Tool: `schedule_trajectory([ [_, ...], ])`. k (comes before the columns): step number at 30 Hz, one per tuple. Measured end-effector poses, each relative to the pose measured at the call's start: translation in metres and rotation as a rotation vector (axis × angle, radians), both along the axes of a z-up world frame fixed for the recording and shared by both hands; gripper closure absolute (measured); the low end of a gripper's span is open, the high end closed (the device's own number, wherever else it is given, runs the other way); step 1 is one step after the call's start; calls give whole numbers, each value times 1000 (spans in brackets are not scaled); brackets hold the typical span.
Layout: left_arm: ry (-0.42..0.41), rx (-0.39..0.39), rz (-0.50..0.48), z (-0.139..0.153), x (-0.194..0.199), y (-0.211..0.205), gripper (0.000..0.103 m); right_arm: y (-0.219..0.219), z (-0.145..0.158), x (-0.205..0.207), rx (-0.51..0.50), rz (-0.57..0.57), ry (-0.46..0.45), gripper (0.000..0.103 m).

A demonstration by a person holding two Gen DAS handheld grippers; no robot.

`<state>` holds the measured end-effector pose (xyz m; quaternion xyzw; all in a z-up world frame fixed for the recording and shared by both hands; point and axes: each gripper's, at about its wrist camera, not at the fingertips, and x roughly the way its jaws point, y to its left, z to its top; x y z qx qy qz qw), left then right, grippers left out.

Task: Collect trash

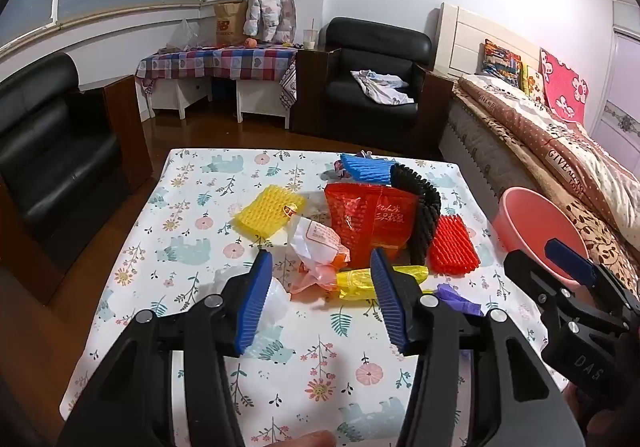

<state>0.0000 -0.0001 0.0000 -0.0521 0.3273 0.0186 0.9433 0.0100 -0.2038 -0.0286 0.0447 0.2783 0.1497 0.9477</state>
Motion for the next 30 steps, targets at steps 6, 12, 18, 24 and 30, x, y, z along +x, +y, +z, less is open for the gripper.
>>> schedule_trajectory([
  [6, -1, -4, 2, 0, 0, 1, 51, -2, 6, -3, 16, -12, -6, 26],
  [12, -3, -4, 0, 0, 0, 0, 51, -3, 8, -3, 21, -16, -14, 26],
  [18, -2, -4, 1, 0, 0, 0, 51, -4, 10, -6, 23, -12, -17, 26],
  [24, -3, -5, 1, 0, 0, 0, 51, -4, 11, -7, 24, -11, -17, 26],
  [30, -1, -5, 0, 0, 0, 0, 51, -4, 11, -7, 22, -11, -18, 26],
])
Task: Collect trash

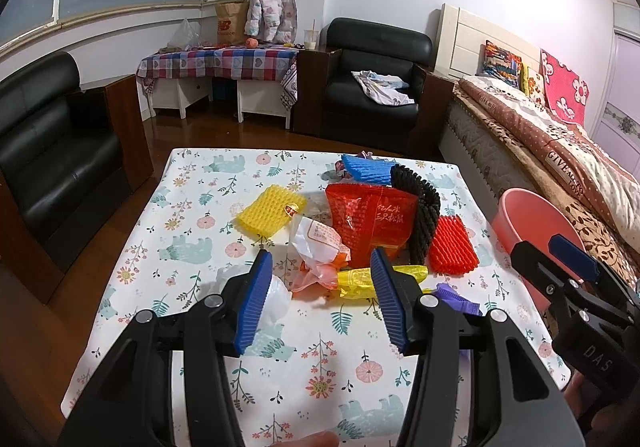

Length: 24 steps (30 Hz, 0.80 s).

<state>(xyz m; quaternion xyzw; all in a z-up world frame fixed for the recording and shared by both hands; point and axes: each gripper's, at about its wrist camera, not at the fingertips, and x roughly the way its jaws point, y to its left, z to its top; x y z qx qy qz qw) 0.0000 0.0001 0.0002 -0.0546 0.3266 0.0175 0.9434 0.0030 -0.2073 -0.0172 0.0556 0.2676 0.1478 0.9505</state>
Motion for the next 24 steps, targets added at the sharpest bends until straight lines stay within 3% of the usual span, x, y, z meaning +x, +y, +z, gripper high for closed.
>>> schedule_trajectory([
  [24, 2, -2, -4, 4, -2, -2, 51, -3, -2, 1, 3, -12, 14, 26],
])
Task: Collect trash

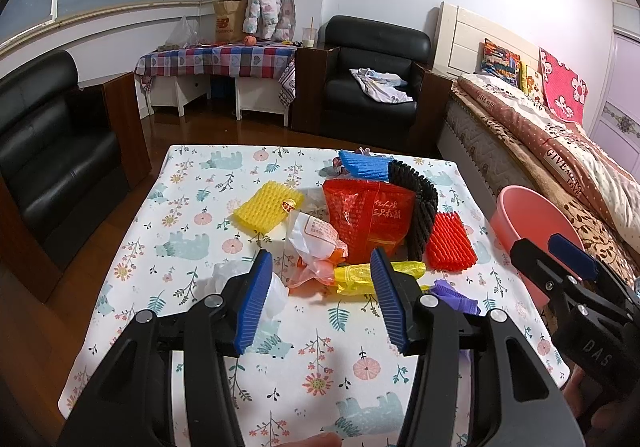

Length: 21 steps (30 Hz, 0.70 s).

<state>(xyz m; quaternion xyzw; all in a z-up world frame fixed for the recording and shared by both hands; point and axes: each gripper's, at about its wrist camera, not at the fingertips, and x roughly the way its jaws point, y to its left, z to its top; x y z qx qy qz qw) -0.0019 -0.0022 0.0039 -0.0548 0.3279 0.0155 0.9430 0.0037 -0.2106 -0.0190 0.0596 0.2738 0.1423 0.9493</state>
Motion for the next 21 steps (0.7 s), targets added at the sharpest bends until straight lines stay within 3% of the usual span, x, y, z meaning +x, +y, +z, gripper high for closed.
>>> schedule_trajectory([
  [21, 3, -4, -1, -1, -2, -2, 51, -4, 1, -1, 0, -8, 0, 26],
])
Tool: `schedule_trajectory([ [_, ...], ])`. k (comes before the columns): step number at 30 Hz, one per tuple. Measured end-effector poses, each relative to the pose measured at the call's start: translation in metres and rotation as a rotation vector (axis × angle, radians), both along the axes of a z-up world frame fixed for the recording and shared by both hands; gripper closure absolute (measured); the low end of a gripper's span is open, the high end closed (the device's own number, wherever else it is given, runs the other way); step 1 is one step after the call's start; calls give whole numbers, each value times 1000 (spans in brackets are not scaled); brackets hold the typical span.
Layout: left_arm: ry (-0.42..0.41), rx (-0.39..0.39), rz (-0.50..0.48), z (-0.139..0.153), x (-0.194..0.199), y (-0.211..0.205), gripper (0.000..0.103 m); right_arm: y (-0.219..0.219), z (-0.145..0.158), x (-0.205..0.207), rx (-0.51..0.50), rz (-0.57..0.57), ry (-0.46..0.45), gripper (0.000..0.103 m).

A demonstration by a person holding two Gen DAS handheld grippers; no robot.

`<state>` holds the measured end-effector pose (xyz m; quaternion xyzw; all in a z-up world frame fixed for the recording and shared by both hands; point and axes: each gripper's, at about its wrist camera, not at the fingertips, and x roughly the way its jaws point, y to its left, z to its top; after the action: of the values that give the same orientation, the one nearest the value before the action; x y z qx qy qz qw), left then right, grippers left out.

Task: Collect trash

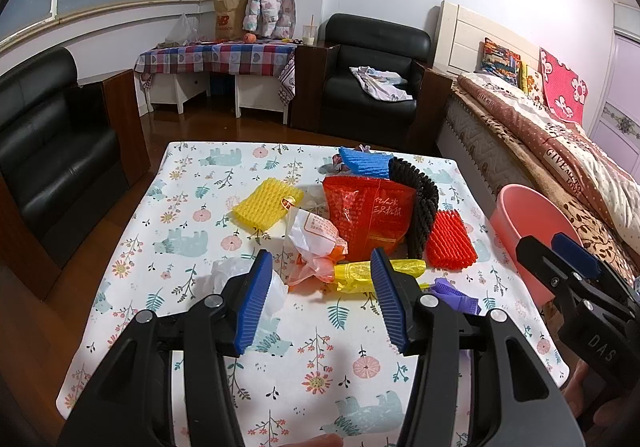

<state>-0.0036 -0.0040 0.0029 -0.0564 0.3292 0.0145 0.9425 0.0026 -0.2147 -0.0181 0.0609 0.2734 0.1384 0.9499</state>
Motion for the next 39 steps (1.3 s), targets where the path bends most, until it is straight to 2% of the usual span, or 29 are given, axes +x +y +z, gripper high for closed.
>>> schedule_trajectory([
  [6, -6, -11, -9, -14, -1, -2, 51, -2, 0, 0, -1, -2, 2, 26],
  [17, -22, -10, -37, -11, 0, 10, 51, -28, -6, 3, -31, -58, 41, 26],
  [23, -6, -32, -75, -15, 0, 18, 51, -35, -21, 4, -28, -22, 110, 26],
  [26, 17, -67, -83, -23, 0, 27, 51, -30, -30, 5, -40, 15, 141, 35],
  [31, 43, -96, -105, -31, 1, 31, 51, -19, -42, 9, -45, 58, 176, 39],
  [39, 60, -78, -98, -29, 32, 26, 51, -13, -42, 19, -24, 98, 166, 39],
])
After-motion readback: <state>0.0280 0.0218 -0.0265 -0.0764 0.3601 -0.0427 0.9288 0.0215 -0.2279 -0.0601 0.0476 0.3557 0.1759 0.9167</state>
